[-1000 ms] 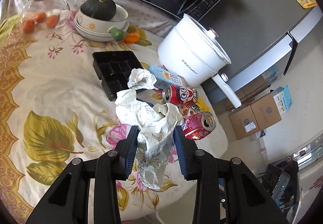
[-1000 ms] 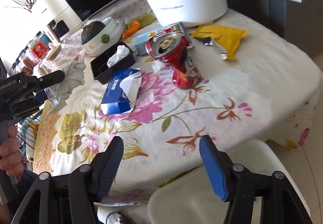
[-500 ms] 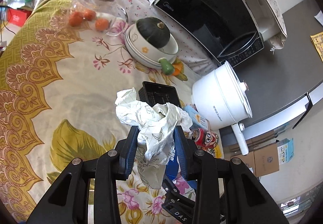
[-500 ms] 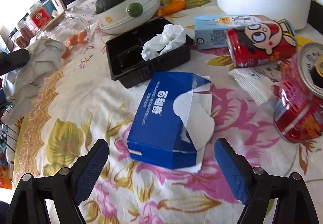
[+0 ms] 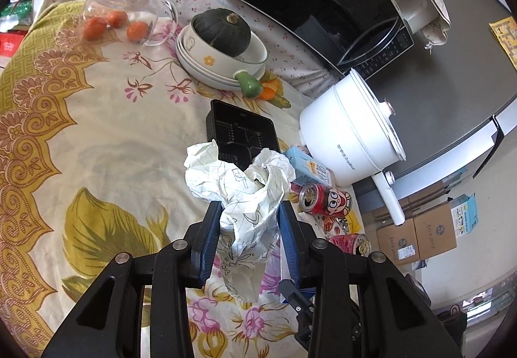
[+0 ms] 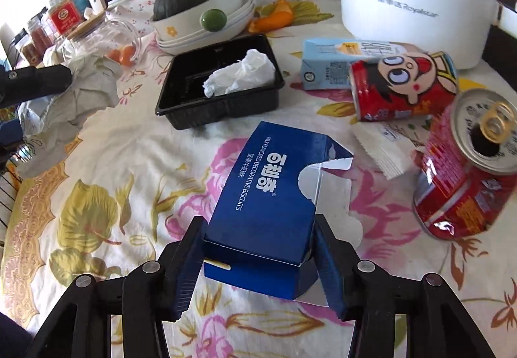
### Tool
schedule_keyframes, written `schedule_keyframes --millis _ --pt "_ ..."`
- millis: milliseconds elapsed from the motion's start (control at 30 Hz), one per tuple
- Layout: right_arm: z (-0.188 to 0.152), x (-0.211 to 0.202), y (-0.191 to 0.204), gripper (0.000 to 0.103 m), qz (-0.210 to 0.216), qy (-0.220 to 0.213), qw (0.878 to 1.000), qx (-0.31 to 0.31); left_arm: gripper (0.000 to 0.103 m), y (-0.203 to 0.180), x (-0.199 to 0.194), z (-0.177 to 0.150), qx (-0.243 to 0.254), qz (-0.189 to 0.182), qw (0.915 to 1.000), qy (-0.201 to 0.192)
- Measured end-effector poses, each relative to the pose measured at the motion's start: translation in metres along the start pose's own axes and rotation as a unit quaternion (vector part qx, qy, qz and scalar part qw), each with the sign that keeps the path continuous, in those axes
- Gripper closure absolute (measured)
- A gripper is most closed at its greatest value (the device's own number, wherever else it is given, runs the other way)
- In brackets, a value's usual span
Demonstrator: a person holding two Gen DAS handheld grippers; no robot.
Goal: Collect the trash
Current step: 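Grasp the blue biscuit box with the right tool while the left tool holds the wrapper, then release the wrapper from the left tool while the right tool drops the blue box, both into the bin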
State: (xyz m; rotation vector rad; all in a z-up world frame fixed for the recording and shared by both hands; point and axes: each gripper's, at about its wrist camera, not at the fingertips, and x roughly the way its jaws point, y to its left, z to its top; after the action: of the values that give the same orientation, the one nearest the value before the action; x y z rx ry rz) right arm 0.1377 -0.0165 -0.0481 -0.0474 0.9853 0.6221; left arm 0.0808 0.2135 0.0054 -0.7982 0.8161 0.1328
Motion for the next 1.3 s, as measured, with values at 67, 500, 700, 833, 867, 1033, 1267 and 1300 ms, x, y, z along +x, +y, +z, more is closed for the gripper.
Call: schedule_keyframes --millis 67,500,700,833,867,1033,1267,1300 --pt "-0.004 -0.016 -0.009 0.047 0.017 0.002 1.000 0.022 0.066 -0.005 0.002 -0.004 0.013 -0.008 0.9998 0.010" --pt "-0.050 -0.142 -0.037 0.047 0.067 -0.037 0.995 0.065 0.066 -0.049 0.013 -0.055 0.096 -0.072 0.9877 0.100" --pt "-0.081 -0.191 -0.087 0.047 0.044 -0.071 0.987 0.134 0.066 -0.099 0.020 -0.111 0.210 -0.088 0.9636 0.140" --pt "-0.103 -0.207 -0.115 0.047 0.039 -0.078 0.978 0.189 0.066 -0.127 0.032 -0.160 0.279 -0.099 0.9376 0.182" --pt "-0.109 -0.209 -0.120 0.047 0.032 -0.076 0.977 0.198 0.066 -0.133 0.036 -0.173 0.293 -0.102 0.9303 0.196" --pt "-0.124 -0.197 -0.131 0.046 0.016 -0.037 0.974 0.221 0.061 -0.150 0.057 -0.229 0.349 -0.096 0.8952 0.260" --pt "-0.123 -0.193 -0.136 0.045 0.001 -0.027 0.975 0.221 0.043 -0.150 0.066 -0.242 0.364 -0.080 0.8873 0.272" --pt "-0.123 -0.193 -0.136 0.045 0.000 -0.026 0.975 0.222 0.042 -0.148 0.066 -0.240 0.358 -0.081 0.8898 0.271"
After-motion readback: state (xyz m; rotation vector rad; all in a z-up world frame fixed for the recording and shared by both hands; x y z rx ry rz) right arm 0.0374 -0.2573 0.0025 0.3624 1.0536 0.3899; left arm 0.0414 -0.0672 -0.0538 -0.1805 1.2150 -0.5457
